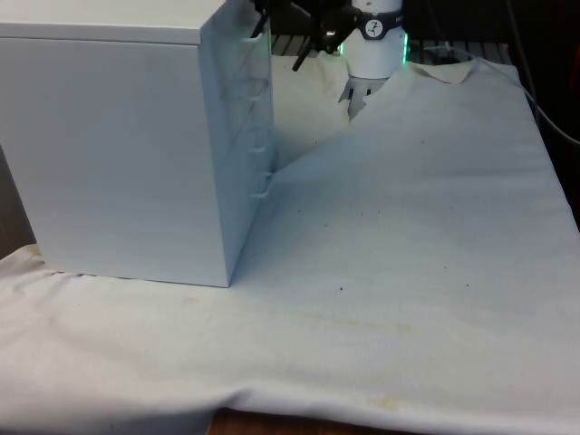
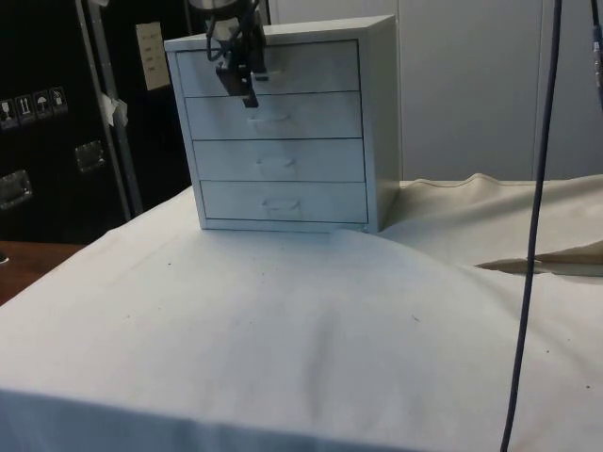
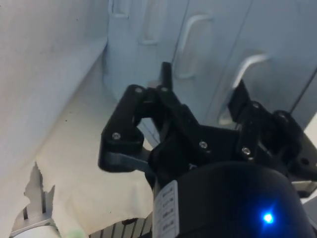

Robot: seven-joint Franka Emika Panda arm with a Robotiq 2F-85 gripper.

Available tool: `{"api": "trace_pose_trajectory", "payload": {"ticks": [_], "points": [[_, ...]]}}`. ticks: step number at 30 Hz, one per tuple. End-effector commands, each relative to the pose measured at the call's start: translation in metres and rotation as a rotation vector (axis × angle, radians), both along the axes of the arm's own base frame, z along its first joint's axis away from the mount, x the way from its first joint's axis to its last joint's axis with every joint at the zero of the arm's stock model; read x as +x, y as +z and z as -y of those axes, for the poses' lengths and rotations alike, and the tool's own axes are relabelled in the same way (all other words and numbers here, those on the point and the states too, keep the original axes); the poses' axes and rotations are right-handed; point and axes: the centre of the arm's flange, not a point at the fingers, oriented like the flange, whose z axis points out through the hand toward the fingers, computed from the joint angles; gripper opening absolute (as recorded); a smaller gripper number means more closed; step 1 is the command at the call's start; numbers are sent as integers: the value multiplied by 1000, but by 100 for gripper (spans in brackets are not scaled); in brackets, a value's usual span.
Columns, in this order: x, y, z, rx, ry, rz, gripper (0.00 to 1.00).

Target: Open the drawer, then close it.

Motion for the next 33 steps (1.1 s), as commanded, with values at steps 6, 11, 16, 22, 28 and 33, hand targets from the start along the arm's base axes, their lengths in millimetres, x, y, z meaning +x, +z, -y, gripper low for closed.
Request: {"api": "trace_pose_trajectory", "payload": {"ticks": [6,11,16,22,28,33], "points": [[0,-2,-2,1,1,0,26],[0,1,-5,0,0,-1,8],[0,16,-18,1,-10,6,0],[1,23,-31,-1,-15,6,0],[2,22,-42,-2,-15,8,0],[2,24,-62,-5,-20,8,0]]}}
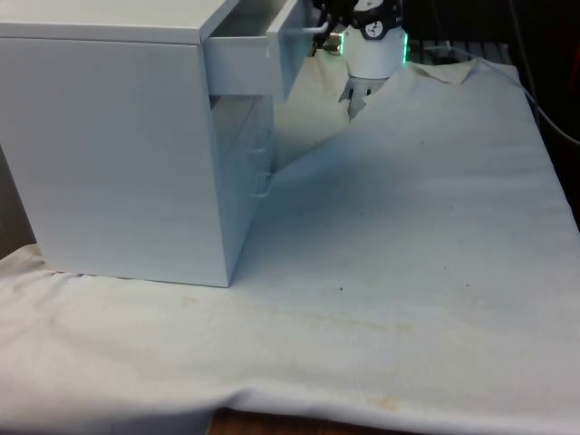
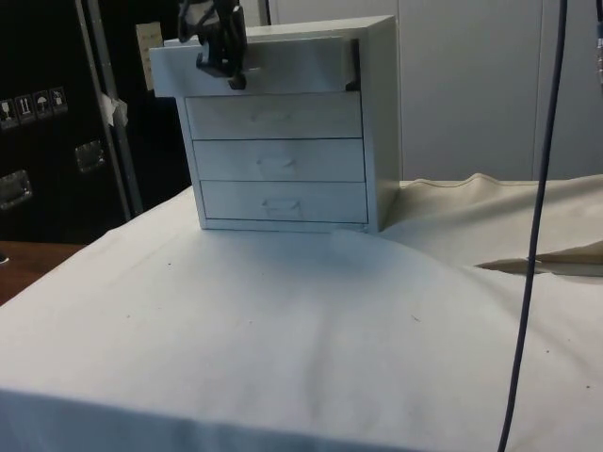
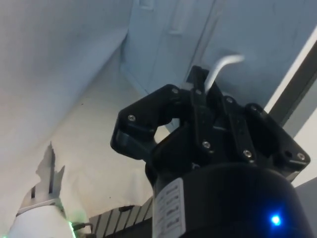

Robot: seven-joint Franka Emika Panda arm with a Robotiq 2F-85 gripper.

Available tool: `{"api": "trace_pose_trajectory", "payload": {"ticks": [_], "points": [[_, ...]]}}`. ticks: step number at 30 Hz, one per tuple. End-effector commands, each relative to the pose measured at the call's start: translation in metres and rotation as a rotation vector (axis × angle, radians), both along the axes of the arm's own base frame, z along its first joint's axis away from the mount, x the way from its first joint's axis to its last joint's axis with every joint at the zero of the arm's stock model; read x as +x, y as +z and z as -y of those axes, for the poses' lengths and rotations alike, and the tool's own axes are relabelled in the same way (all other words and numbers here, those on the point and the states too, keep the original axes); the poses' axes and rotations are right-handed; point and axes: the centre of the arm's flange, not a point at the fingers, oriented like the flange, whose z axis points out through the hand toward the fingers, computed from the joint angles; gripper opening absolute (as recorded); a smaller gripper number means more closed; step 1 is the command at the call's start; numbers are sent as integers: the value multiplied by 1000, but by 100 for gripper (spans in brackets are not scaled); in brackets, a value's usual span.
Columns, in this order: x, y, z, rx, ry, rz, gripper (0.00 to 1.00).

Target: Open the drawer, then close it.

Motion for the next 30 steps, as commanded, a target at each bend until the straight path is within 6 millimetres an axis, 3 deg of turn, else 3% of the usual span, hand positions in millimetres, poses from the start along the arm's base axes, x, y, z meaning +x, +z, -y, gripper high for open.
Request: {"api": "trace_pose_trajectory", "payload": {"ticks": [1,30], "points": [[1,-1,-7,-6,-2,-4,0],[5,-8,-83,-80,1,-4,0]]}}
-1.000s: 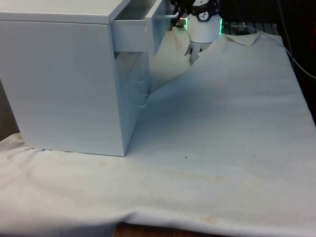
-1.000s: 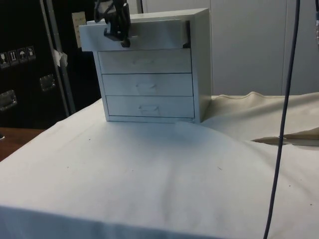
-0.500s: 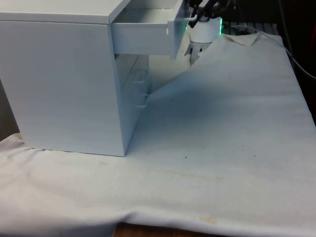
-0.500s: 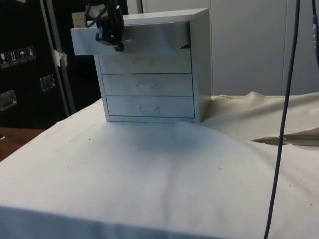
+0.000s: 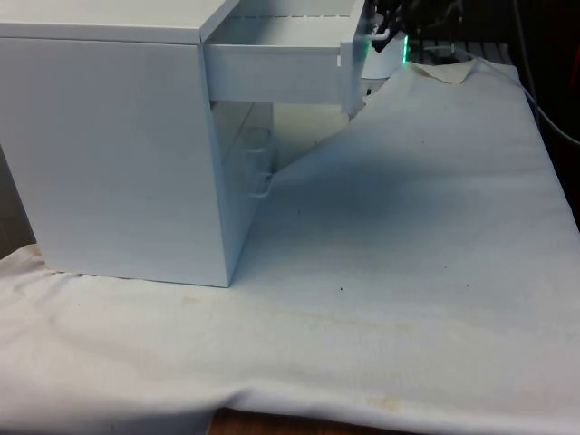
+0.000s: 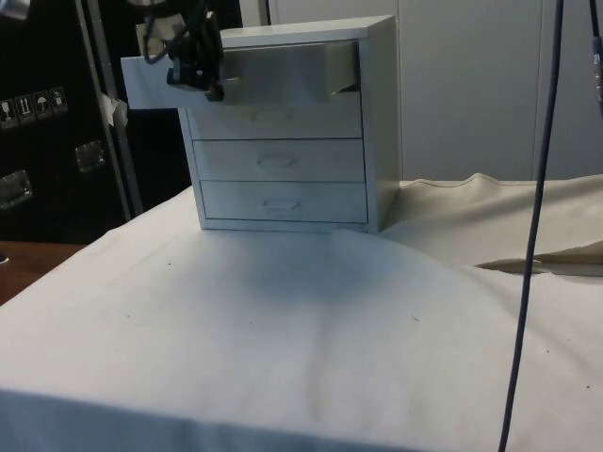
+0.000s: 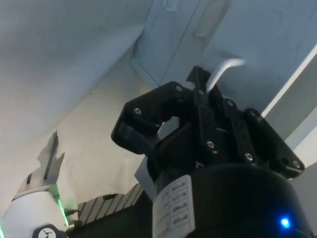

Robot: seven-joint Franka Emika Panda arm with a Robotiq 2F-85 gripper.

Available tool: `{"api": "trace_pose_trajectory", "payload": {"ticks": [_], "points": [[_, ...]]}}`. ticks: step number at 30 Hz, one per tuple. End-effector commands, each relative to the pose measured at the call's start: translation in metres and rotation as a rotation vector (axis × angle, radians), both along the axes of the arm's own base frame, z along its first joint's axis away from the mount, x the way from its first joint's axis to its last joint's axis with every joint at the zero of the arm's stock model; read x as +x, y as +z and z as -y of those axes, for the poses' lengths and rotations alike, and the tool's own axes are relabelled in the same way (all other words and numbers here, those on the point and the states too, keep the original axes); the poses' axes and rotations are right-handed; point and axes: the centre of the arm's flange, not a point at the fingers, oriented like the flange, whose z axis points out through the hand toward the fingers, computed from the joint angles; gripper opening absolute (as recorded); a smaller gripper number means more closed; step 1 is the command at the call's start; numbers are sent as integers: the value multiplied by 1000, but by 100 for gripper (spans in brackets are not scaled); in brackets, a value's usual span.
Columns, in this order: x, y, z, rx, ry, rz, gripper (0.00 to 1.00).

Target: Open the drawer, then close it.

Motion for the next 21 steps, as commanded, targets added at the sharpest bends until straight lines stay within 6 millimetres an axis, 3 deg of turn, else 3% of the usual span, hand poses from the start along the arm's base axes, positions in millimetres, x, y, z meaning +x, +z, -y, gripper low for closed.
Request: {"api": "trace_pose_trajectory", "payload": {"ticks": [1,2,9,21], "points": [[1,0,-6,-18,0,-3,0],[0,-1,-2,-5,-1,-1,0],[3,-2,-27,-49,0,-8,0],[2,-3,-30,-66,-1,-20,0]]}}
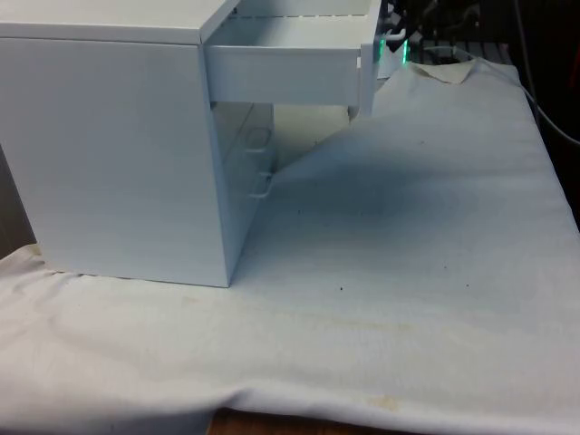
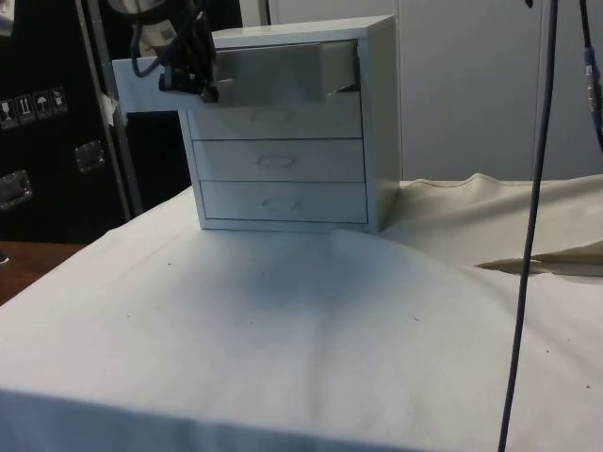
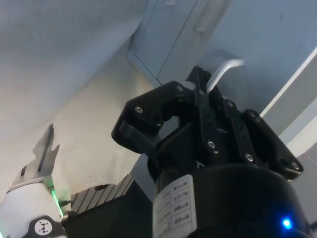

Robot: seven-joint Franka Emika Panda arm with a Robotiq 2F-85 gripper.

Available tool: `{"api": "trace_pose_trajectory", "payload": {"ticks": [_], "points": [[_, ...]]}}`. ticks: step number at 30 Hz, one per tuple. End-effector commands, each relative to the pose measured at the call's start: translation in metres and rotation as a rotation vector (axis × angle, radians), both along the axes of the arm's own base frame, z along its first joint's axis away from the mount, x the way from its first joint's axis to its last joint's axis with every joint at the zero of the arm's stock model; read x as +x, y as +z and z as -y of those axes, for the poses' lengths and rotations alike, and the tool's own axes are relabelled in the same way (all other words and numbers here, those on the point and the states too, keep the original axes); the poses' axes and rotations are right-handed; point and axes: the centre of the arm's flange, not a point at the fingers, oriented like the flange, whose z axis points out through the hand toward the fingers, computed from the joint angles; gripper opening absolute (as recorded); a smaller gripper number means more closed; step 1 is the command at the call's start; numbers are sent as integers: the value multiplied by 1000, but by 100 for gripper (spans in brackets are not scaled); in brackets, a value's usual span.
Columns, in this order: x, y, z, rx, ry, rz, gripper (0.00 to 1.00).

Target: Open the drawer, then close it.

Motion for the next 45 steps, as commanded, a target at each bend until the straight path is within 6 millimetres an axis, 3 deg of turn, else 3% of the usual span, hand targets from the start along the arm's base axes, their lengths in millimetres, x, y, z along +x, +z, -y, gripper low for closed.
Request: {"api": "trace_pose_trajectory", "payload": {"ticks": [1,5,9,10,12,18,19,20,25,33,45], "points": [[0,2,-2,-7,-1,0,0],[0,1,-1,-5,-2,-1,0],[0,0,0,-5,-1,-1,12],[0,0,0,-5,-1,-1,16],[0,0,1,-5,-2,-2,34],[0,-1,-1,-3,-2,-1,64],[0,0,1,-4,-1,-1,64],[0,0,1,-4,-1,-1,74],[-2,-2,-9,2,-5,0,99],[-4,-8,-23,1,-13,10,100],[-4,-12,-25,-2,-9,16,100]]}}
